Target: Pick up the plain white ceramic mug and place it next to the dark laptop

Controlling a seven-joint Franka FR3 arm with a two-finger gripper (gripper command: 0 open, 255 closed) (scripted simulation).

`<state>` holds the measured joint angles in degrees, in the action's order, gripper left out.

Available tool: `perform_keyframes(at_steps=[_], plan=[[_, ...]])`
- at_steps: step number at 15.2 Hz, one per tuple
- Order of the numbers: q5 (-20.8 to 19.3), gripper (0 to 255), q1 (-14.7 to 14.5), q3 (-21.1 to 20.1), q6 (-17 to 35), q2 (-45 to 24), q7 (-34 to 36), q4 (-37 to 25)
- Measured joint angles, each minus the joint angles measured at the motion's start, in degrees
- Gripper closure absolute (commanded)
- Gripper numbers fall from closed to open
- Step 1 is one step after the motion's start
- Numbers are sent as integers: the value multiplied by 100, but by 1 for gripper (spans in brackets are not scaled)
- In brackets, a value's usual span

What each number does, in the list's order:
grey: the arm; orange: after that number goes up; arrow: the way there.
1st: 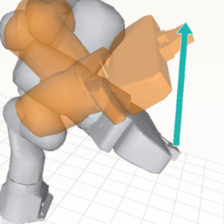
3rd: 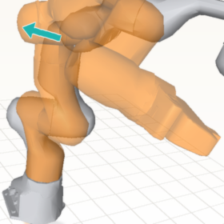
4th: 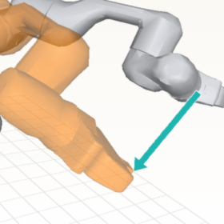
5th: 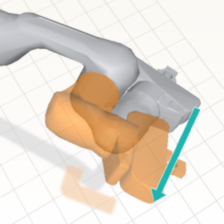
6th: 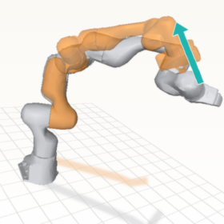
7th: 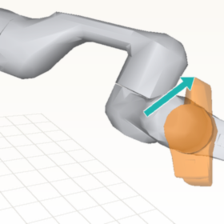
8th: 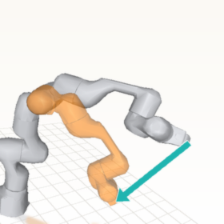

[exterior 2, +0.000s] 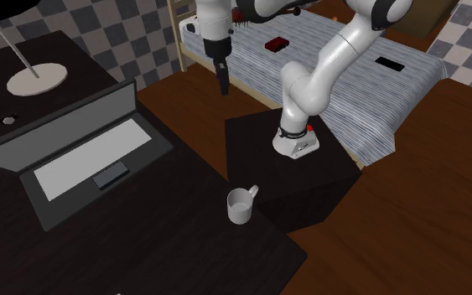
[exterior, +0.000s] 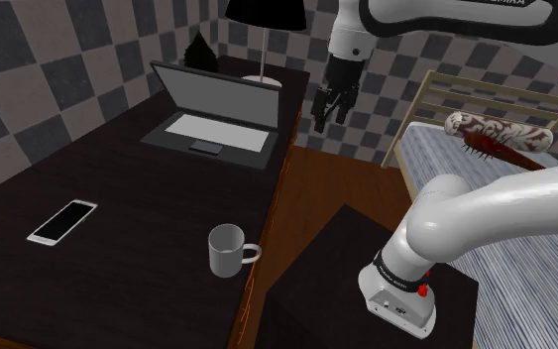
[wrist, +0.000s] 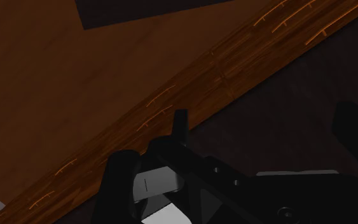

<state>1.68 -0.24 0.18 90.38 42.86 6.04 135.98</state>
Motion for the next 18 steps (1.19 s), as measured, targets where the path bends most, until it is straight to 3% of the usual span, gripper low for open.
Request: perform_keyframes(at_steps=[6, 18], plan=[[297, 0, -201, -475, 459, -32, 461, 322], [1017, 0, -761, -2031, 1984, -834, 1906, 671]])
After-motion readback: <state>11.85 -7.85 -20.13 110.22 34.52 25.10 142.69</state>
